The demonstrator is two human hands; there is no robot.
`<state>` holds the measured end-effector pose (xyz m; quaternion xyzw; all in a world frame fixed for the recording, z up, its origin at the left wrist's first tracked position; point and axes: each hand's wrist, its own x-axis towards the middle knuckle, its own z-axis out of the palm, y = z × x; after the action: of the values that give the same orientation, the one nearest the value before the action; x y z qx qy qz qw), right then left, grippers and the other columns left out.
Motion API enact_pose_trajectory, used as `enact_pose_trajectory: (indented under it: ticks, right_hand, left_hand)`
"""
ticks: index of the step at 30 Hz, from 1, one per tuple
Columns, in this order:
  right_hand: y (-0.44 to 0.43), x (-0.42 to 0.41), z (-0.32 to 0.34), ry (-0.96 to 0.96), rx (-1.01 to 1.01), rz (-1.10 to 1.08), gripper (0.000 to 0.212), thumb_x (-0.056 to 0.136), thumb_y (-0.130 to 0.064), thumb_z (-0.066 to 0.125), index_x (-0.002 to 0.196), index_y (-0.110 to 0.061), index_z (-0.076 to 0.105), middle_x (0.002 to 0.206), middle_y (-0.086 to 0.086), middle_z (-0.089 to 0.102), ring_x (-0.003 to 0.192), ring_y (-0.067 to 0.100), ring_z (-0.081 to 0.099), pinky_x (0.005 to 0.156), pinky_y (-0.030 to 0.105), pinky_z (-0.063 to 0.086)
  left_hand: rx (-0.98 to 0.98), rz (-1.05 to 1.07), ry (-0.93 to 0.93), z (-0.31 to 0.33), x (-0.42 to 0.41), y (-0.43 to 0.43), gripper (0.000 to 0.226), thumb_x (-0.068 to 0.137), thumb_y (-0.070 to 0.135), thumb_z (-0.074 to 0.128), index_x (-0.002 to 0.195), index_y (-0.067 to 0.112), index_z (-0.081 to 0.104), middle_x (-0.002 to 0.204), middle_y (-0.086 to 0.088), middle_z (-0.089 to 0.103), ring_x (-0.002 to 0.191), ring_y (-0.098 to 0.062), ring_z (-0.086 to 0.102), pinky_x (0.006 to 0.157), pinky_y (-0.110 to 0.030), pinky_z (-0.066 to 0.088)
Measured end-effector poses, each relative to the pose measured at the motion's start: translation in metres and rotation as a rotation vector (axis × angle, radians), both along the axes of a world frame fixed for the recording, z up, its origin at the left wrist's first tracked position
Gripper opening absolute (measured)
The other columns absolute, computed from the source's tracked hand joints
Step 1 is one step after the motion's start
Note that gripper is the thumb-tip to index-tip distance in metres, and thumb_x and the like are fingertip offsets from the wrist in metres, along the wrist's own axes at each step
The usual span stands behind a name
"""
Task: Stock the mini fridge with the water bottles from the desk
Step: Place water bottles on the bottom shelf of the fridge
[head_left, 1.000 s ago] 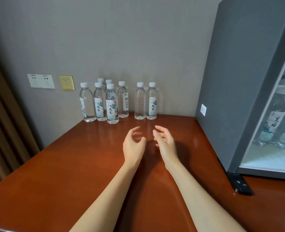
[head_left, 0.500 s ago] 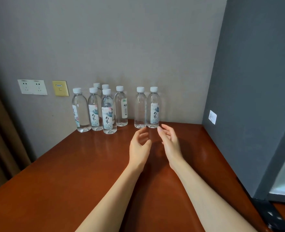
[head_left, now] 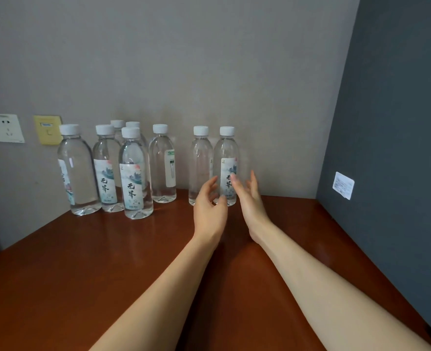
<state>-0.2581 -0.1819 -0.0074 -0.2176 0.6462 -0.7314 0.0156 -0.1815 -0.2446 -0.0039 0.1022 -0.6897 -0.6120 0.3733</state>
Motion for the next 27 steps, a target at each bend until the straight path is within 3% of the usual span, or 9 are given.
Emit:
enact_pose_trajectory:
  ticks: [4, 9, 11, 13, 15, 17, 19, 21, 27]
  right_hand:
    - [-0.009, -0.017, 0.002, 0.003, -0.001, 0.069, 0.078, 0.093, -0.049, 0.053, 0.155, -0.029, 0.009, 0.160, 0.000, 0.022, 0.144, 0.013, 0.027, 0.115, 0.030, 0.025]
    - [-0.019, -0.028, 0.006, -0.012, 0.017, 0.125, 0.073, 0.097, -0.046, 0.047, 0.155, -0.021, 0.010, 0.155, 0.001, 0.033, 0.135, 0.012, 0.040, 0.105, 0.023, 0.034]
    - [-0.021, -0.027, 0.006, -0.023, 0.027, 0.139, 0.066, 0.098, -0.043, 0.048, 0.152, -0.018, 0.022, 0.147, 0.005, 0.045, 0.125, 0.016, 0.052, 0.093, 0.022, 0.045]
    - [-0.022, -0.025, 0.007, -0.025, 0.032, 0.124, 0.047, 0.098, -0.037, 0.050, 0.137, -0.013, 0.040, 0.134, 0.013, 0.056, 0.110, 0.019, 0.061, 0.082, 0.024, 0.052]
    - [-0.023, -0.026, 0.007, -0.019, 0.050, 0.086, 0.032, 0.098, -0.035, 0.053, 0.120, -0.012, 0.047, 0.129, 0.018, 0.058, 0.112, 0.025, 0.061, 0.093, 0.036, 0.052]
    - [-0.022, -0.025, 0.006, -0.003, 0.084, 0.065, 0.033, 0.096, -0.037, 0.056, 0.115, -0.011, 0.048, 0.128, 0.020, 0.056, 0.117, 0.030, 0.058, 0.103, 0.045, 0.045]
    - [-0.020, -0.022, 0.006, 0.013, 0.103, 0.063, 0.036, 0.095, -0.041, 0.055, 0.114, -0.011, 0.048, 0.127, 0.020, 0.056, 0.117, 0.031, 0.058, 0.103, 0.046, 0.045]
    - [-0.016, -0.015, 0.007, 0.016, 0.106, 0.074, 0.040, 0.094, -0.047, 0.054, 0.115, -0.013, 0.047, 0.126, 0.016, 0.057, 0.113, 0.028, 0.061, 0.099, 0.042, 0.049]
    - [-0.006, -0.004, 0.007, 0.018, 0.108, -0.006, 0.047, 0.093, -0.056, 0.050, 0.117, -0.016, 0.049, 0.121, 0.007, 0.062, 0.109, 0.021, 0.062, 0.100, 0.042, 0.048]
  left_hand:
    - [-0.064, 0.021, -0.053, -0.002, -0.010, -0.002, 0.057, 0.087, -0.005, 0.047, 0.139, 0.019, 0.048, 0.139, 0.000, 0.052, 0.125, -0.010, 0.050, 0.106, -0.030, 0.042]
    - [-0.108, 0.020, -0.082, -0.004, -0.011, -0.001, 0.067, 0.080, -0.007, 0.044, 0.142, 0.018, 0.045, 0.141, 0.000, 0.052, 0.127, -0.006, 0.046, 0.107, -0.028, 0.040]
    - [-0.119, 0.020, -0.093, -0.004, -0.011, -0.002, 0.068, 0.079, -0.007, 0.045, 0.143, 0.018, 0.043, 0.143, -0.001, 0.050, 0.134, -0.012, 0.042, 0.110, -0.031, 0.038]
    - [-0.119, 0.023, -0.088, -0.005, -0.011, -0.001, 0.066, 0.080, -0.005, 0.047, 0.142, 0.018, 0.044, 0.138, 0.003, 0.054, 0.133, -0.012, 0.044, 0.108, -0.030, 0.039]
    - [-0.133, 0.037, -0.066, -0.005, -0.011, 0.000, 0.061, 0.081, 0.000, 0.050, 0.138, 0.020, 0.049, 0.118, 0.017, 0.060, 0.122, -0.009, 0.052, 0.096, -0.023, 0.044]
    - [-0.149, 0.057, -0.062, -0.004, -0.010, 0.001, 0.058, 0.083, 0.004, 0.053, 0.138, 0.021, 0.048, 0.121, 0.014, 0.061, 0.119, -0.011, 0.055, 0.096, -0.025, 0.045]
    - [-0.162, 0.100, -0.081, -0.004, -0.011, 0.000, 0.057, 0.087, 0.009, 0.055, 0.143, 0.018, 0.043, 0.139, 0.002, 0.052, 0.125, -0.015, 0.052, 0.105, -0.034, 0.042]
    - [-0.174, 0.144, -0.080, -0.004, -0.010, -0.001, 0.054, 0.091, 0.014, 0.055, 0.144, 0.017, 0.042, 0.143, 0.000, 0.047, 0.126, -0.016, 0.050, 0.106, -0.037, 0.041]
    - [-0.149, 0.119, -0.031, -0.004, -0.002, 0.003, 0.046, 0.097, 0.020, 0.053, 0.142, 0.016, 0.044, 0.143, -0.001, 0.046, 0.124, -0.012, 0.049, 0.104, -0.028, 0.039]
